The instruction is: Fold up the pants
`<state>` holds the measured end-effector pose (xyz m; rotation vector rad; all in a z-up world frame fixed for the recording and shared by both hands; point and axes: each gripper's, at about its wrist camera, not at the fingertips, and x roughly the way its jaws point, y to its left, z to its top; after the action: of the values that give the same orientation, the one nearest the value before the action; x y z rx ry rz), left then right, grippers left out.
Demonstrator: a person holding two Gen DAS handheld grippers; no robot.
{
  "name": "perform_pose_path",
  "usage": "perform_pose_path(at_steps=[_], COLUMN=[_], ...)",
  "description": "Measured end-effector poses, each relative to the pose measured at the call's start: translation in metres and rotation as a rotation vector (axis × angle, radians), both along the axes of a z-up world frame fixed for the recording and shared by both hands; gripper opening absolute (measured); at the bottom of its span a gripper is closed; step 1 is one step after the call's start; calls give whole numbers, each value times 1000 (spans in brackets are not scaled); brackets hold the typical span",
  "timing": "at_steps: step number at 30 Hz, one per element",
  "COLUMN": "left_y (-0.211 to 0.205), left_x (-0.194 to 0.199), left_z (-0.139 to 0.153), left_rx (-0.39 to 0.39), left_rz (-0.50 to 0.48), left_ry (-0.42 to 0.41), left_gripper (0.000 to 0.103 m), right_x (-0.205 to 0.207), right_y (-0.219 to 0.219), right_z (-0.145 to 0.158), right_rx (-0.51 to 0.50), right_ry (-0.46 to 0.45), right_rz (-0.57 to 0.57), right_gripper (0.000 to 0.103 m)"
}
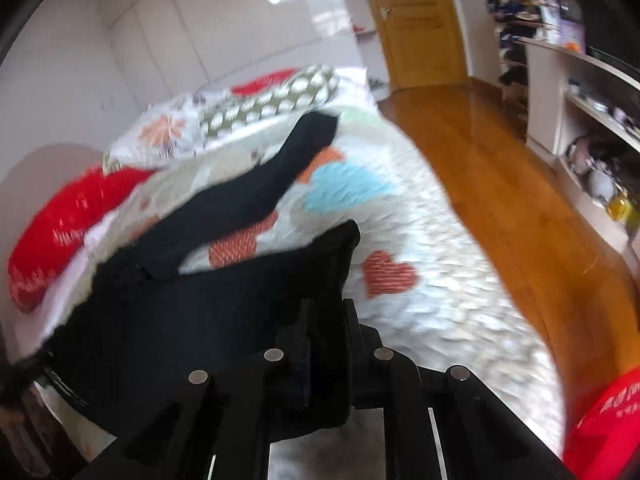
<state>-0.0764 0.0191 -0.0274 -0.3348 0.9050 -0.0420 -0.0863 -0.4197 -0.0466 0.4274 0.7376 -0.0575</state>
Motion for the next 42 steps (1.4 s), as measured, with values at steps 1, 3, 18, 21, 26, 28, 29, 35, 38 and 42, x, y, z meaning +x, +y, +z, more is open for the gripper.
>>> perform_pose_path(at_steps=[1,3,18,21,26,28,29,35,38,42], left_y=[-1,-4,36,36,34,33,34,38,37,22], left_x=[-1,-4,-34,-19,14,31,39,112,152,189], left_z=[-5,-16,26,24,22,24,24,19,10,-7], left_rx=[-7,-3,113,74,62,79,83,88,80,149], left_rz=[-6,-18,54,20,-5,-28,-38,-117,-155,-238], left_ry=[13,31,-86,-60,-25,-25,-27,5,48,80], left_gripper=[36,41,49,50,50,60,70,71,71,71], right_x=[-1,1,13,32,60,67,69,96,116,124], right_y=[-1,-2,59,95,149,165,173,160,143,137], right_z=[-2,-19,29,19,-6,-25,-27,5,9,0], right_rx=[-27,-83,-103,-53,-25,-22,-73,-59,-39,22], right_ry=[20,98,-18,3,60,112,115,54,59,63], right_rz=[-14,-27,150,253,400,454,464,462,391,380], right_gripper=[12,12,43,43,43,45,46,47,47,47])
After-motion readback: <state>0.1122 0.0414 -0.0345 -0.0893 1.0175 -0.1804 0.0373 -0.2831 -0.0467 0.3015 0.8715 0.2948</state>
